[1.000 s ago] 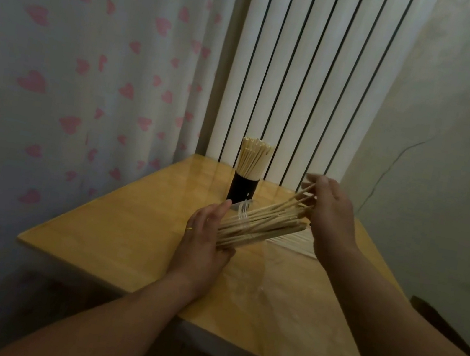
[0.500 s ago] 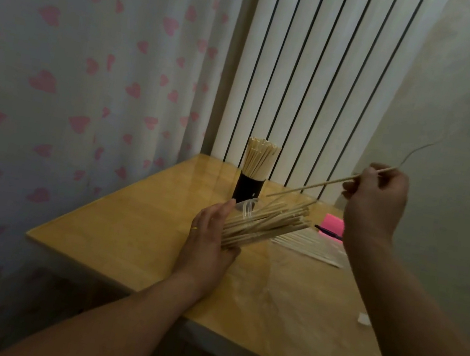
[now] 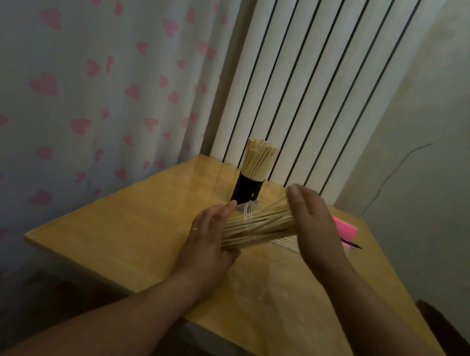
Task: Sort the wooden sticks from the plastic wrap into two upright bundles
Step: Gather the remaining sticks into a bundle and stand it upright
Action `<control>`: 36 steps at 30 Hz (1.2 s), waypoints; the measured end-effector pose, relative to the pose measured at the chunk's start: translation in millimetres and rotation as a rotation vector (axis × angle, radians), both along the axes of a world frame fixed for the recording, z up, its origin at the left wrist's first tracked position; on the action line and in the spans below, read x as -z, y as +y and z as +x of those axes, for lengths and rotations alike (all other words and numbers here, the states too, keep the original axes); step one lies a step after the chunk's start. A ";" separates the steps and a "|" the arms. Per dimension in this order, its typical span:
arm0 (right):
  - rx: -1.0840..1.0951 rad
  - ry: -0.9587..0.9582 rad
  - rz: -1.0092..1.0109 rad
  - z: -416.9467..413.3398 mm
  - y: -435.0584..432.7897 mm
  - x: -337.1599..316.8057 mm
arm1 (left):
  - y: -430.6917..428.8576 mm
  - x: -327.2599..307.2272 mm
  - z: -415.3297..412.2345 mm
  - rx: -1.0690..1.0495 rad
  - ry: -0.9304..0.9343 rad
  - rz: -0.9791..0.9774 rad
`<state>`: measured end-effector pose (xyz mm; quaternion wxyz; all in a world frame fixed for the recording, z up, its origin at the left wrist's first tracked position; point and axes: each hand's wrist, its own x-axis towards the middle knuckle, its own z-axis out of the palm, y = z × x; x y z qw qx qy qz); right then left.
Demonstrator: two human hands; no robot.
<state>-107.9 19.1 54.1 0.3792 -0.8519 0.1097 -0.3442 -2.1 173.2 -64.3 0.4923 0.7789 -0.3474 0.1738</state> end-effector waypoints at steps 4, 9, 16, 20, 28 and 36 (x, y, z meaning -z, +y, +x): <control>0.155 0.055 -0.206 13.9 -2.2 2.8 | 0.9 0.4 -0.5 -0.006 0.008 -0.004; 0.065 0.076 -0.032 19.4 -13.8 -6.5 | 1.5 -0.7 -0.7 0.003 0.013 -0.004; 0.123 -0.027 -0.023 16.2 -11.8 -0.1 | 1.7 -1.1 -1.2 0.010 0.013 -0.008; 0.054 -0.004 -0.098 18.2 -8.7 -4.2 | 2.0 -1.1 -1.4 0.001 0.023 -0.017; 0.090 -0.045 -0.057 12.9 -13.4 -3.4 | 2.1 -0.9 -0.7 -0.009 0.043 -0.027; 0.177 -0.155 -0.081 -43.2 -23.5 -20.1 | 3.0 -1.9 -2.0 0.000 0.053 -0.015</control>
